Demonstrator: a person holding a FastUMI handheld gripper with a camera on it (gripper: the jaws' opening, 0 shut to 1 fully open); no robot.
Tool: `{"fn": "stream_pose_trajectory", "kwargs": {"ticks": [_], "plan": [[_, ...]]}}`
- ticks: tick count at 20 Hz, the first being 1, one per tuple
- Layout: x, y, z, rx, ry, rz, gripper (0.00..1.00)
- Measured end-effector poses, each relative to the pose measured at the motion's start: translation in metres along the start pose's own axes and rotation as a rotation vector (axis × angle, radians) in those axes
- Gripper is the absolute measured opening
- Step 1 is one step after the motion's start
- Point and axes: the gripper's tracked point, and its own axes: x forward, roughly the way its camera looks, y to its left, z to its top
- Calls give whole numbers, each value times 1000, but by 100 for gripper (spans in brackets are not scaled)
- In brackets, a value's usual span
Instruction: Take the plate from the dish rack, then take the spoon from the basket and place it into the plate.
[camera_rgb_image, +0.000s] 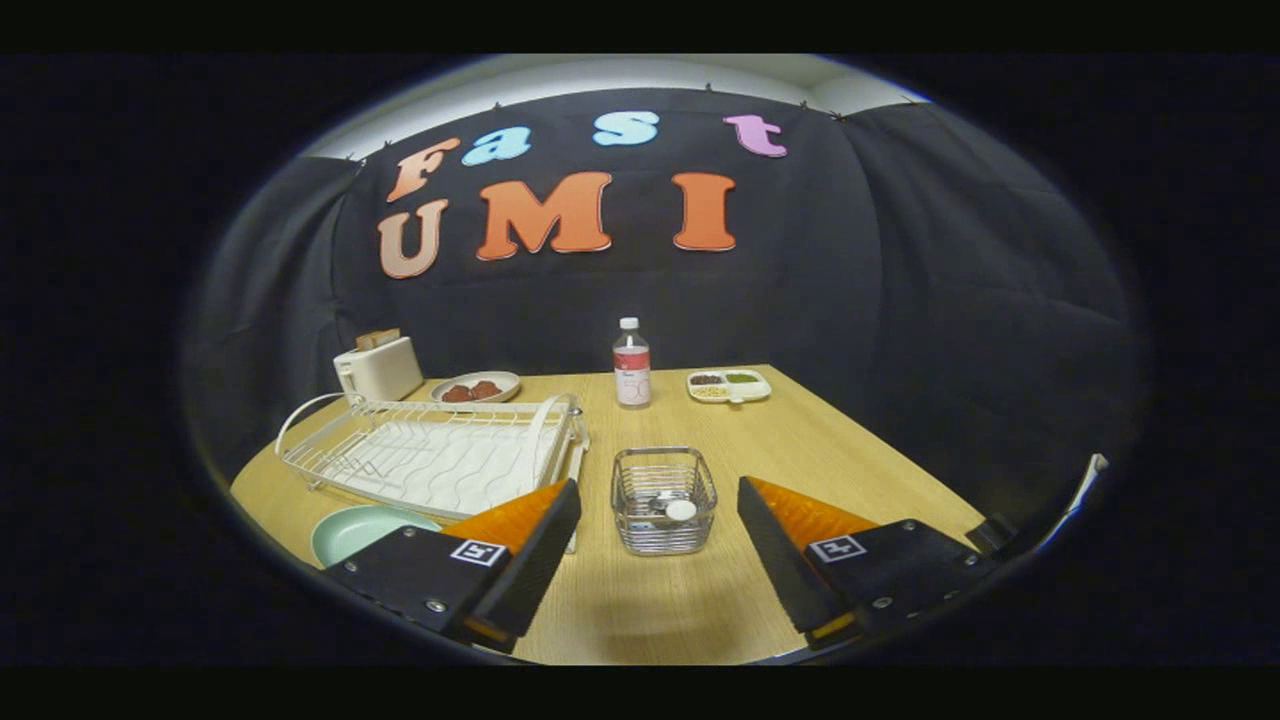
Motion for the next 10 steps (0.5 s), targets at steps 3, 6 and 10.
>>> {"fn": "stream_pose_trajectory", "kwargs": {"ticks": [3,6,10], "plan": [[11,1,-9,-6,24,37,78],[24,-2,-16,22,44,39,54],[34,-8,-17,25,43,14,19]]}}
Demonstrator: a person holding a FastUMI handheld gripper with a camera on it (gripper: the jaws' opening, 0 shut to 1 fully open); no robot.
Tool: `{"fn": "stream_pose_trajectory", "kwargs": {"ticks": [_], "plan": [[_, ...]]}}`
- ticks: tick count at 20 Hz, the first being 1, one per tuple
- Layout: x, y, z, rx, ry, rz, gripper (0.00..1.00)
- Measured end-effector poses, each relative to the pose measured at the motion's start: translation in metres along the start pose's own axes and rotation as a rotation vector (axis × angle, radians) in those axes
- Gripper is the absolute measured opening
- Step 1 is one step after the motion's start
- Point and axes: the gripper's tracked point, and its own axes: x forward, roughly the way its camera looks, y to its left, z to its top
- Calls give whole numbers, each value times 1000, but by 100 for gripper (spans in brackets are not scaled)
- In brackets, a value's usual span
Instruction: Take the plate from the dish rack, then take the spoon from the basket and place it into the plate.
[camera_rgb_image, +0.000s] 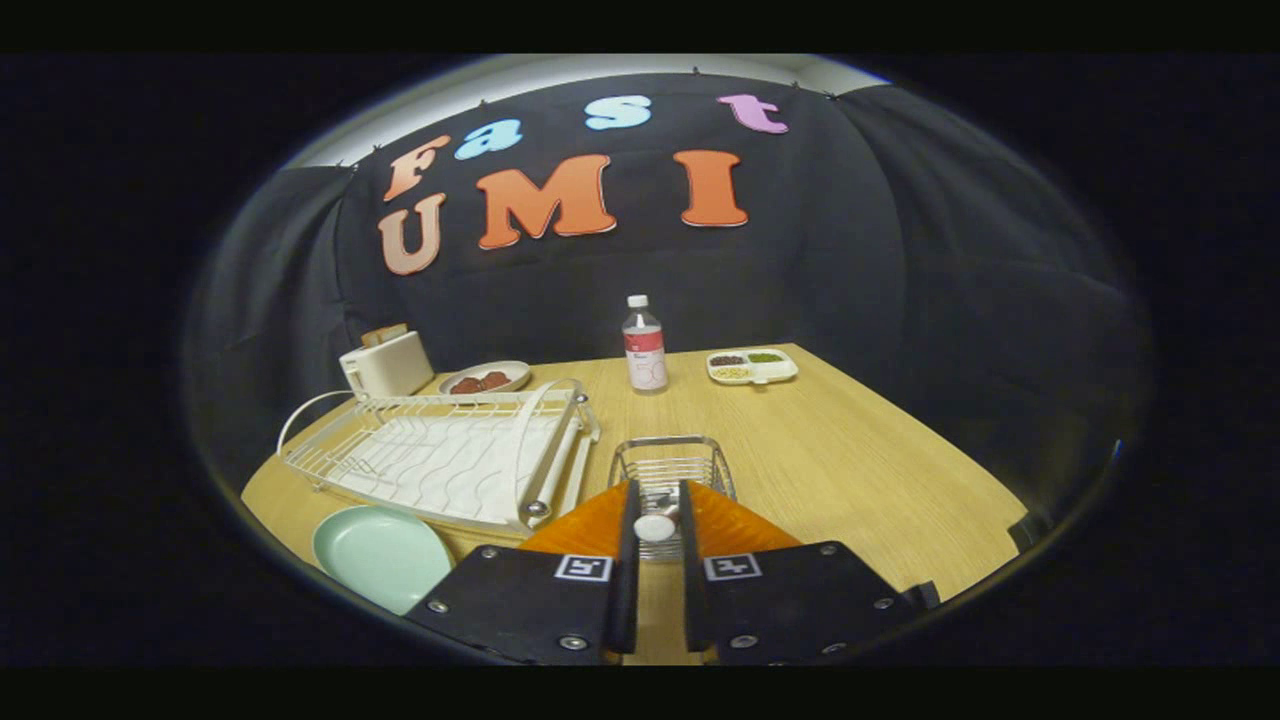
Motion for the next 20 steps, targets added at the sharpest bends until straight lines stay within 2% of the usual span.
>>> {"fn": "stream_pose_trajectory", "kwargs": {"ticks": [1,5,13,20], "plan": [[-1,3,-1,19,18,11,11],[-13,-5,20,41,-11,-29,6],[-78,8,71,52,-120,-111,5],[-118,68,80,65,-148,-82,5]]}}
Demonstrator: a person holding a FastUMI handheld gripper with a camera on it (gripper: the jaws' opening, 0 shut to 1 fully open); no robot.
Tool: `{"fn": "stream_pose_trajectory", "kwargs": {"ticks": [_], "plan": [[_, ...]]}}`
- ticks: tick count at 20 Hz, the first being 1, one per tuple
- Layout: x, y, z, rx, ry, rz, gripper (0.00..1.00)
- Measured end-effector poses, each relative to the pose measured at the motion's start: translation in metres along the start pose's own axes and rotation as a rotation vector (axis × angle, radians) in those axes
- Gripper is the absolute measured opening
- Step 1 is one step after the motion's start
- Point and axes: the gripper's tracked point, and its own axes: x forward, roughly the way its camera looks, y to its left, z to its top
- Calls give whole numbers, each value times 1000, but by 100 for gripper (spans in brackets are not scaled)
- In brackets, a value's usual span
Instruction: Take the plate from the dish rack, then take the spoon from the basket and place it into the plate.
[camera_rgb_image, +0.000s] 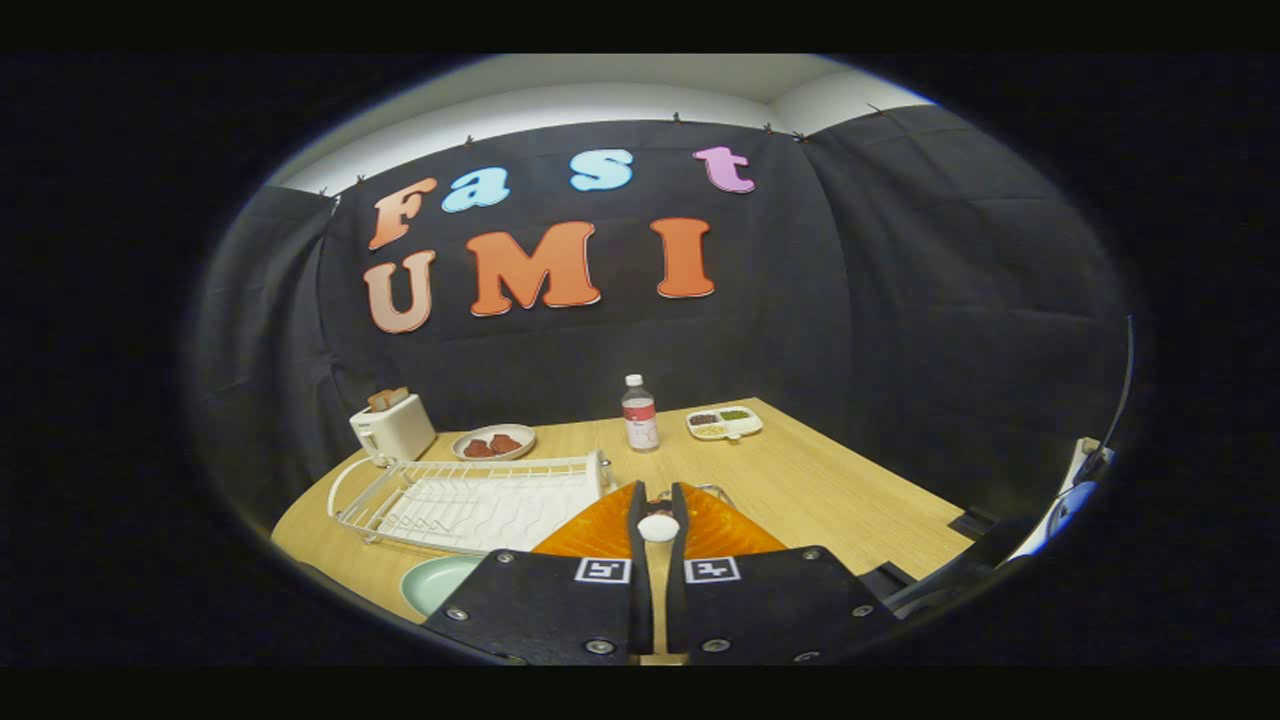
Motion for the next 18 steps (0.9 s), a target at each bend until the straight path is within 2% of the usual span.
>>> {"fn": "stream_pose_trajectory", "kwargs": {"ticks": [7,11,18], "plan": [[-22,83,-15,-2,35,109,5],[-33,132,-27,-26,46,202,5],[-43,183,-60,-53,102,310,5]]}}
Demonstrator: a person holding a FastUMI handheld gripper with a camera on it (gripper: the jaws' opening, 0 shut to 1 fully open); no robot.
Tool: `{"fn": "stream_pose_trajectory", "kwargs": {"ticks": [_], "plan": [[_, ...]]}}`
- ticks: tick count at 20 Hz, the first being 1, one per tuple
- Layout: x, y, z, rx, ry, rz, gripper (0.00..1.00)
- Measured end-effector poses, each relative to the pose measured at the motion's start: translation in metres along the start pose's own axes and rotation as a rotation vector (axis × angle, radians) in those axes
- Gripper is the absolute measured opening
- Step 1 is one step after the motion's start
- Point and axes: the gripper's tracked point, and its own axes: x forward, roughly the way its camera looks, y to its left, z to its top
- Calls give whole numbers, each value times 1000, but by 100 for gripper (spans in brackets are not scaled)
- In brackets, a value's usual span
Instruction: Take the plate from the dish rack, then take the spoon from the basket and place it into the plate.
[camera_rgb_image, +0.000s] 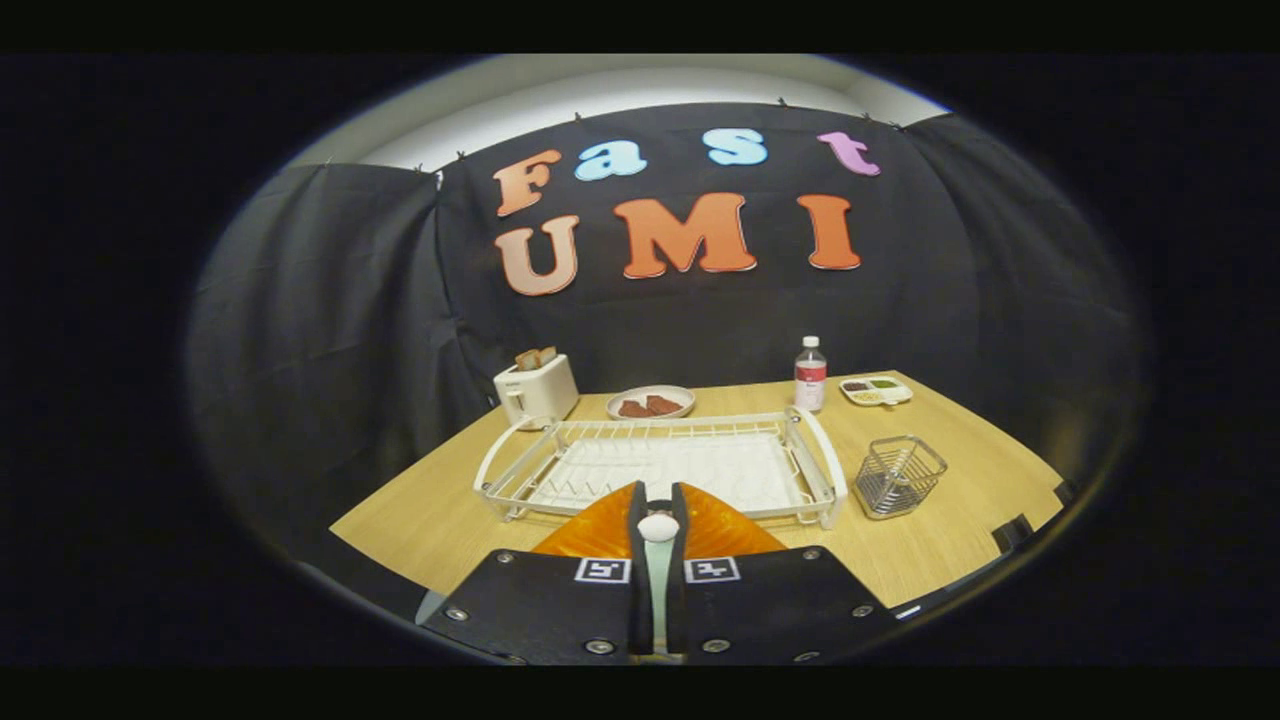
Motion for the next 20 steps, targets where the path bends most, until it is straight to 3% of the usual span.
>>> {"fn": "stream_pose_trajectory", "kwargs": {"ticks": [14,20], "plan": [[33,10,-72,-128,160,58,6],[28,4,-97,-126,257,53,12]]}}
